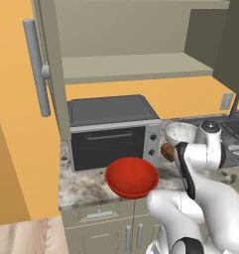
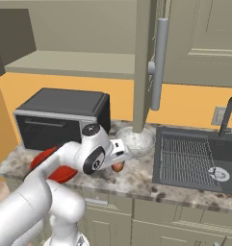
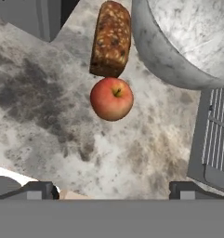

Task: Pick both bowls and place them on the counter. Then place the bread in one bowl and place the apple in the other bowl.

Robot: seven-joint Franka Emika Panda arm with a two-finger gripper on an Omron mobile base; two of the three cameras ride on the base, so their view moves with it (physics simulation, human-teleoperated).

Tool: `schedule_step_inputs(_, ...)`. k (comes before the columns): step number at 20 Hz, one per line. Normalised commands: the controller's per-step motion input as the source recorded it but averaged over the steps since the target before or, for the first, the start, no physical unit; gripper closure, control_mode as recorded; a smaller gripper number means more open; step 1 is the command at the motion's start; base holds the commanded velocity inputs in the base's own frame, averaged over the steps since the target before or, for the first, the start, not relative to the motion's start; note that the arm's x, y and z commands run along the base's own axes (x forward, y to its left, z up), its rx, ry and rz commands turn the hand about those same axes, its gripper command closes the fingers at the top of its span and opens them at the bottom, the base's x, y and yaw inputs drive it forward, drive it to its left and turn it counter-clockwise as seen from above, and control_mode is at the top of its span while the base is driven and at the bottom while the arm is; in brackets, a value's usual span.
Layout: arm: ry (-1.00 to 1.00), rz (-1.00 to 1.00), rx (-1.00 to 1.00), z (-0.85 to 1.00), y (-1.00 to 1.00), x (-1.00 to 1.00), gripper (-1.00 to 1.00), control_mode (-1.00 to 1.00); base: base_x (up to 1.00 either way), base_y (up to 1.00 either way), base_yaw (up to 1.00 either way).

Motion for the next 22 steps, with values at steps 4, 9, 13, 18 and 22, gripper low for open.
schedule_step_inputs(4, 0.09, 0.00, 0.08, -0.11, 0.00, 0.13, -1.00, -1.00, 0.00, 0.00, 0.00)
schedule_step_inputs(9, 0.05, 0.00, 0.01, -0.26, 0.13, 0.20, -1.00, -1.00, 0.00, 0.00, 0.00)
schedule_step_inputs(13, 0.03, -0.01, 0.06, -0.21, 0.25, 0.28, -1.00, -1.00, 0.00, 0.00, 0.00)
schedule_step_inputs(18, 0.01, 0.00, 0.08, -0.17, 0.00, 0.26, -1.00, -1.00, 0.00, 0.00, 0.00)
schedule_step_inputs(22, 0.00, 0.00, 0.07, -0.18, -0.05, 0.30, -1.00, -1.00, 0.00, 0.00, 0.00)
